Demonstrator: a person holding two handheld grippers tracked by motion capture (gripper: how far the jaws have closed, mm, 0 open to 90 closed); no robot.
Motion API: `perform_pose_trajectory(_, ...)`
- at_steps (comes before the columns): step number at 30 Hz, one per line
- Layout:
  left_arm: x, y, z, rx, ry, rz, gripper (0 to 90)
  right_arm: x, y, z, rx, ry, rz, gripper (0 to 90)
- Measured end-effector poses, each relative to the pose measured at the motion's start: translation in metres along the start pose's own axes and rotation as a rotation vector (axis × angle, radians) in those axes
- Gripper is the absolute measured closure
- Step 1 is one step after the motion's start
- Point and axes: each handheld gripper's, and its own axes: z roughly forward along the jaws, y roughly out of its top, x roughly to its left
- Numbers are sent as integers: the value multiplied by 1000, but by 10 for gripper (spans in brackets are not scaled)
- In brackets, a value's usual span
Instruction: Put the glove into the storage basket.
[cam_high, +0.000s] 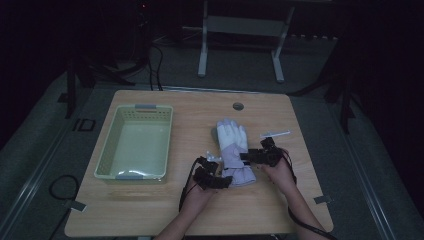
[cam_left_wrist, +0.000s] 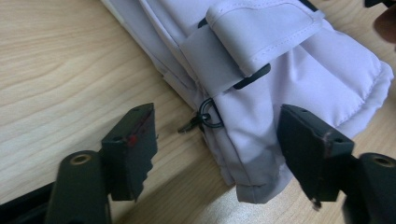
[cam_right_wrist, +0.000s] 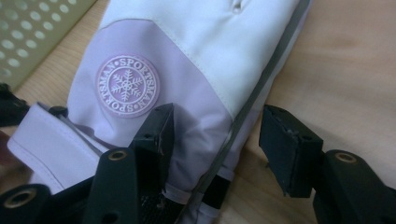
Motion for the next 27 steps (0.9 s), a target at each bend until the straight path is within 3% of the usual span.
perform_pose_trajectory(2,2,0,2,2,-31,1,359,-8,-3,5,16,43,78,441)
perform_pose_trajectory(4,4,-1,3,2,-57,2,376,-11,-4,6,21,51,102,433)
perform_pose_trajectory(6,5,-1,4,2,-97,-8,483,-16,-6,9,32,94,154,450)
perform_pose_trajectory(7,5,-1,5,4,-104,-7,483,-16,-6,9,32,94,154,450)
perform_pose_trajectory(8,5,-1,4,11,-121,-3,555,-19,-8,10,35,144,190,533)
perform_pose_trajectory(9,5,-1,4,11,-121,-3,574,-19,-8,10,35,144,190,533)
perform_pose_trajectory(10,5,0,4,12,-126,1,614,-19,-8,10,32,171,195,625)
perform_pose_trajectory(11,5,0,4,12,-126,1,644,-19,-8,10,32,171,195,625)
perform_pose_trajectory(12,4,0,3,11,-127,1,676,-15,-6,8,39,147,178,711)
perform_pose_trajectory(13,5,1,3,12,-127,2,676,-15,-6,8,39,147,178,711)
perform_pose_trajectory(14,5,3,1,22,-128,4,716,-7,-4,5,36,95,131,756)
perform_pose_trajectory(15,5,3,1,22,-128,4,723,-7,-4,5,36,95,131,756)
perform_pose_trajectory(16,4,5,-1,30,-128,1,728,2,-2,1,28,48,90,770)
perform_pose_trajectory(17,4,5,-1,30,-128,1,730,2,-2,1,28,48,90,770)
perform_pose_trajectory(18,5,5,-3,33,-133,2,733,10,-1,-3,14,18,56,777)
perform_pose_trajectory(27,7,18,-24,51,-126,43,740,29,9,-15,-31,-5,-3,781)
